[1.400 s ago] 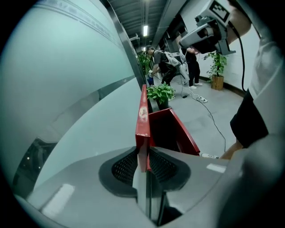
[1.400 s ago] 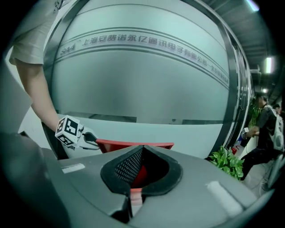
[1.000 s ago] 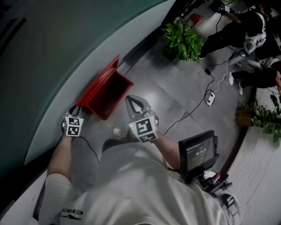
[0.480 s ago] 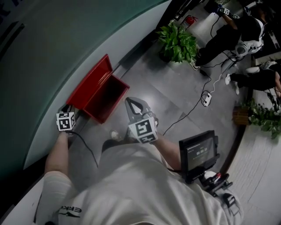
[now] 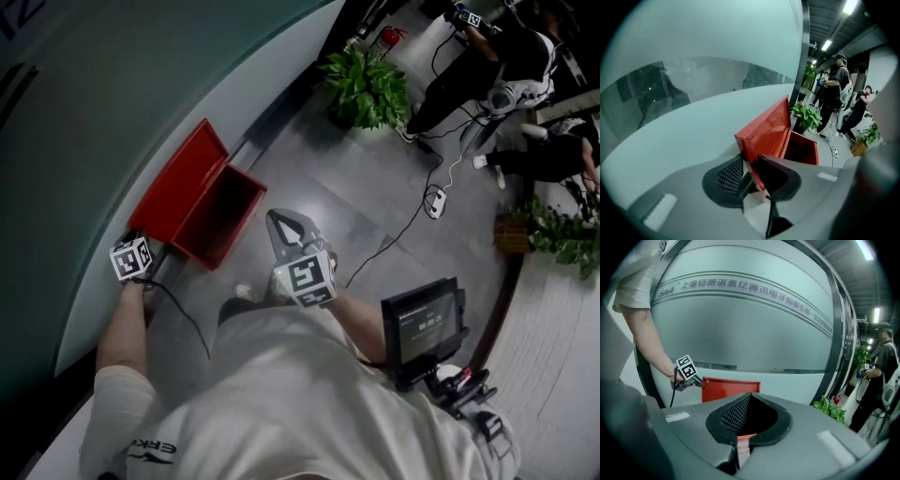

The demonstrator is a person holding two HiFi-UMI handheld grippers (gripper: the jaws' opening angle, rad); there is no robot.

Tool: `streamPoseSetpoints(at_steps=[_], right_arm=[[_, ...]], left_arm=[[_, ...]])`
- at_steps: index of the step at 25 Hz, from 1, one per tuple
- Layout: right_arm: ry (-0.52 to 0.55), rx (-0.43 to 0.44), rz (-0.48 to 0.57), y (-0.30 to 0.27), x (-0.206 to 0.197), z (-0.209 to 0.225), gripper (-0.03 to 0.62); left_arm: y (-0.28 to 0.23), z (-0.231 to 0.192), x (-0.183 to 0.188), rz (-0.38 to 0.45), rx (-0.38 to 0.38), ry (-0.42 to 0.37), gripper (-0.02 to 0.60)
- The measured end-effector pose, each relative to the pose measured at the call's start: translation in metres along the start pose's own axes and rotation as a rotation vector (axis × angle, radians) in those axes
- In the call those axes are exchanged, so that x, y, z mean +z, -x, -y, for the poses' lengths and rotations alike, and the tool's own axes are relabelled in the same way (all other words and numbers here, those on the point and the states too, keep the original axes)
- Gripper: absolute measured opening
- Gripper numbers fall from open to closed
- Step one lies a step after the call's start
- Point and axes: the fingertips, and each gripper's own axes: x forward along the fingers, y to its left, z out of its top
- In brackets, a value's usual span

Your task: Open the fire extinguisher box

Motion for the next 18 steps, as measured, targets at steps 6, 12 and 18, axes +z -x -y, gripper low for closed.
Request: streamPoseSetpoints(at_steps=[6,12,18], right_arm=[[-0.003,-0.014,-0.003,0.0,-0.004,0.004,0.014],[-0.004,-0.016,-0.007,0.0,-0.004,0.004,0.014],[-0.01,-0.029,-0.014,0.002,-0.006,0.008,0.014]], left_arm=[[-0.012,-0.009,-0.008,-0.029,0.026,0.08,0.091],[-0.016,-0.018,-0.007,-0.038,0.079,0.17,0.09],[-0.021,-0.023,-0.006,-0.033,0.111,0.22,0.086]])
